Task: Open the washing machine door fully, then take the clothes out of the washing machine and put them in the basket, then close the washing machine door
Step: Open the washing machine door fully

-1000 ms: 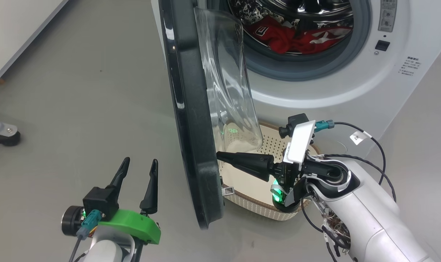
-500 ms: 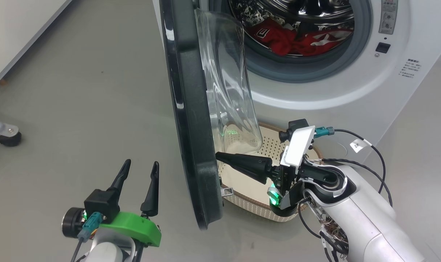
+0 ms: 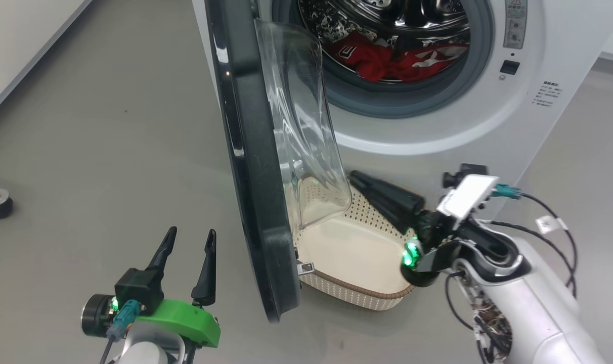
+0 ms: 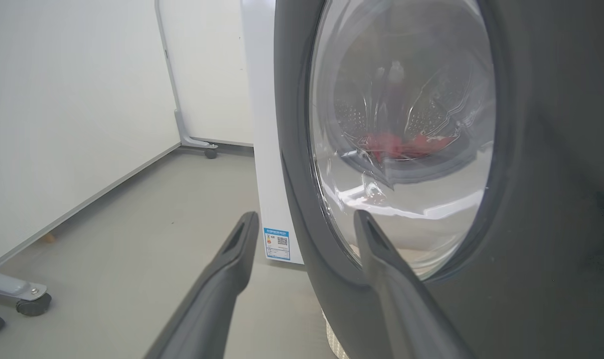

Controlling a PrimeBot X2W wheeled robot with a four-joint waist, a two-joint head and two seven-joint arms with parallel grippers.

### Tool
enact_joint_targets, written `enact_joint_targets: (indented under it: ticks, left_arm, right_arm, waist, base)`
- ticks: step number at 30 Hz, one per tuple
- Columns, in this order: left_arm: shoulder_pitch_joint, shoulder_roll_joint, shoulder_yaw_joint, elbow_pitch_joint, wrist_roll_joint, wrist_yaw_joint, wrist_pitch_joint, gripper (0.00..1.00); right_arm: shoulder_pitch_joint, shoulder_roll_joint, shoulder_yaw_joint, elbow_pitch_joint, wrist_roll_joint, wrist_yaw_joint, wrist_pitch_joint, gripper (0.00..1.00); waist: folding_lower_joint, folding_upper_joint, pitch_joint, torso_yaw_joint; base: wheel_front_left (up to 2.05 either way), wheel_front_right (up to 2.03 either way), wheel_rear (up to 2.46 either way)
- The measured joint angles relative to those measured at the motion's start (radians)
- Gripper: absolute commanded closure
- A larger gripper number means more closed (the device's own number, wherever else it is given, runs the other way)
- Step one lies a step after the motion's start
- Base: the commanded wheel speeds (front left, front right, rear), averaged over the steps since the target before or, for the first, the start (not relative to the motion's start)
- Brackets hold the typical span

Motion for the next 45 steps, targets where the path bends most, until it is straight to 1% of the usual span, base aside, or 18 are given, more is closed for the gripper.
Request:
enact_joint_targets:
  ticks: [1, 2, 6, 10, 18, 21, 27, 30, 36, 42, 45]
  left_arm:
    - [0.0, 0.0, -0.003, 0.0, 0.001, 0.0, 0.0, 0.0]
    - [0.0, 0.0, -0.003, 0.0, 0.003, 0.0, 0.0, 0.0]
    - [0.003, 0.0, 0.008, 0.0, 0.004, 0.0, 0.0, 0.0]
    - [0.007, 0.0, 0.009, 0.001, 0.015, 0.0, 0.0, 0.0]
    - [0.017, 0.0, 0.025, 0.002, 0.022, 0.0, 0.0, 0.0]
    - [0.019, 0.001, 0.036, 0.001, 0.022, 0.0, 0.0, 0.0]
    - [0.027, 0.001, 0.044, 0.0, 0.027, 0.0, 0.0, 0.0]
    - [0.027, 0.001, 0.044, 0.0, 0.03, 0.0, 0.0, 0.0]
    - [0.027, 0.001, 0.051, 0.001, 0.03, 0.0, 0.0, 0.0]
    - [0.027, 0.001, 0.06, 0.001, 0.03, 0.0, 0.0, 0.0]
    - [0.027, 0.001, 0.066, 0.001, 0.03, 0.0, 0.0, 0.0]
  right_arm:
    - [0.006, -0.008, -0.016, -0.007, -0.001, 0.001, -0.016, 0.27]
    - [0.023, -0.026, -0.045, -0.018, -0.001, 0.007, -0.041, 0.0]
    - [0.068, -0.044, -0.071, -0.028, -0.014, 0.008, -0.082, 0.0]
    - [0.114, -0.076, -0.092, -0.032, -0.059, 0.008, -0.136, 0.0]
    - [0.191, -0.154, -0.095, -0.034, -0.241, 0.012, -0.278, 0.0]
    - [0.212, -0.18, -0.079, -0.033, -0.331, 0.016, -0.33, 0.0]
    - [0.234, -0.213, -0.06, -0.033, -0.467, 0.016, -0.442, 0.0]
    - [0.253, -0.225, -0.074, -0.03, -0.504, 0.016, -0.505, 0.0]
    - [0.267, -0.257, -0.079, -0.013, -0.637, 0.014, -0.639, 0.0]
    - [0.267, -0.304, -0.09, 0.006, -0.797, -0.047, -0.796, 0.0]
    - [0.267, -0.333, -0.085, 0.007, -0.903, -0.092, -0.863, 0.0]
  waist:
    - [0.0, 0.0, -0.001, -0.002]
    - [0.0, 0.0, -0.002, -0.006]
    - [0.0, -0.0001, -0.006, -0.017]
    - [0.0, 0.0, -0.014, -0.027]
    - [0.0, 0.0, -0.029, -0.043]
    - [0.0, 0.0, -0.032, -0.052]
    - [0.0, 0.0, -0.034, -0.07]
    - [0.0, 0.0, -0.033, -0.074]
    - [0.0, 0.0, -0.033, -0.083]
    - [0.0, 0.0, -0.032, -0.09]
    - [0.0001, 0.0, -0.031, -0.092]
  base:
    - [0.0, 0.0, 0.0]
    - [0.0, 0.0, 0.0]
    - [0.0, 0.0, 0.0]
    - [0.0, 0.0, 0.0]
    - [0.0, 0.0, 0.0]
    - [0.0, 0.0, 0.0]
    - [0.0, 0.0, 0.0]
    - [0.0, 0.0, 0.0]
    - [0.0, 0.0, 0.0]
    - [0.0, 0.0, 0.0]
    - [0.0, 0.0, 0.0]
